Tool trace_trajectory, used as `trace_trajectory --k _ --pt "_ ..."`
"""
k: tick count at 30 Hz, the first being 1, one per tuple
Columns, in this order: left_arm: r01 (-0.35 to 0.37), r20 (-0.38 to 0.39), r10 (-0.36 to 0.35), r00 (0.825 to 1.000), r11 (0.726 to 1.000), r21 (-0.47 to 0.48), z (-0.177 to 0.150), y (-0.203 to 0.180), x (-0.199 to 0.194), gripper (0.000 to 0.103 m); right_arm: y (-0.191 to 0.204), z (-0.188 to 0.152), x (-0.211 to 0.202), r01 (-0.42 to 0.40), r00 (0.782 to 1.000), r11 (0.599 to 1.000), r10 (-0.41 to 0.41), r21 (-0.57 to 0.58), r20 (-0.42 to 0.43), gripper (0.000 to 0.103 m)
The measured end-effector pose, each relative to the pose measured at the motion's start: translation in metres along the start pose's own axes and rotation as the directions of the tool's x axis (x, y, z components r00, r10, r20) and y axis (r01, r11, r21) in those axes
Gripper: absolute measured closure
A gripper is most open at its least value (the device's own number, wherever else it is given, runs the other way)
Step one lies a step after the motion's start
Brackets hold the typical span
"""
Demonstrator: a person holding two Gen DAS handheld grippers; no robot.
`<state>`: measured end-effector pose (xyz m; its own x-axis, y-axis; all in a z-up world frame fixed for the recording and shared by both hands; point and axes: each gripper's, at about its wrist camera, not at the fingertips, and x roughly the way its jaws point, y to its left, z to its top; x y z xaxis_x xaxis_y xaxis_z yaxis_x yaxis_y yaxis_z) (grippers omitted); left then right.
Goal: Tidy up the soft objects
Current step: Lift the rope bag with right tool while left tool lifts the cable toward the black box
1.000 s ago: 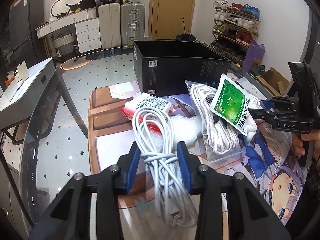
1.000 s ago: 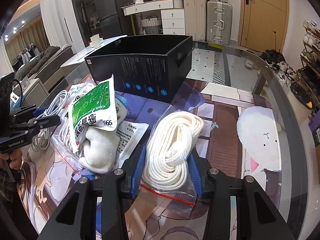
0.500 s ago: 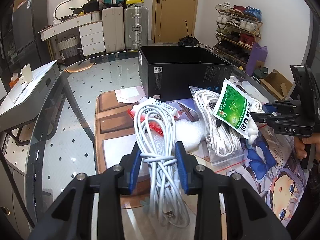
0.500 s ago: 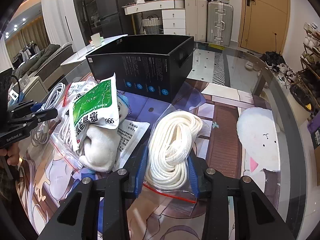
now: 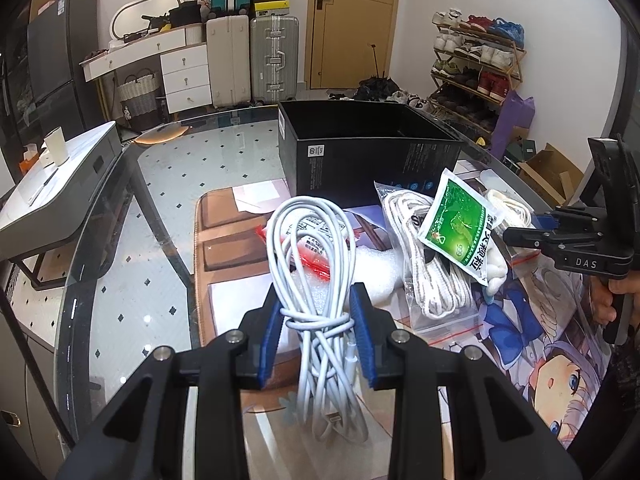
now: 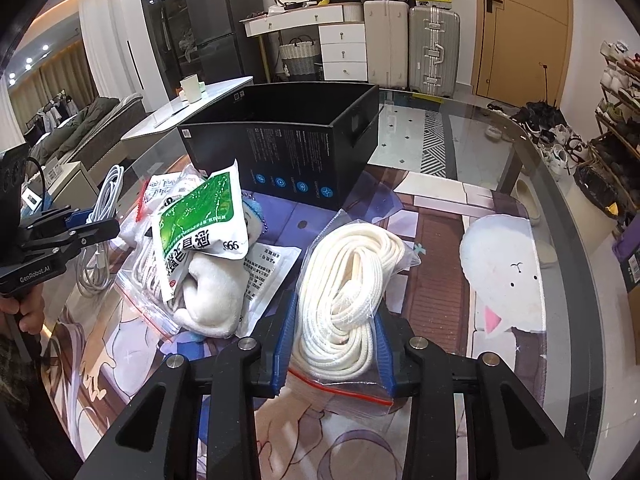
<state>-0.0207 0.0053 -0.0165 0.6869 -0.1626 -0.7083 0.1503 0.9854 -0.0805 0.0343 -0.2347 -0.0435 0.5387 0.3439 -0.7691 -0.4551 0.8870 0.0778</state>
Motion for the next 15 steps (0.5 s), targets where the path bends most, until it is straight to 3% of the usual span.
trace_trajectory --k 5,15 --pt "0.020 0.013 -0.019 1.000 0.999 -0.033 0.001 0.003 -0.007 0.072 -0.001 -0.003 -0.010 -0.017 1.000 0.999 0.017 0.034 0.009 0.068" --pt "-0.005 0.006 0.005 1.000 1.000 -0.023 0.009 -0.015 -0.019 0.072 0.014 0.002 -0.036 -0.058 0.998 0.998 0.057 0.026 0.038 0.068"
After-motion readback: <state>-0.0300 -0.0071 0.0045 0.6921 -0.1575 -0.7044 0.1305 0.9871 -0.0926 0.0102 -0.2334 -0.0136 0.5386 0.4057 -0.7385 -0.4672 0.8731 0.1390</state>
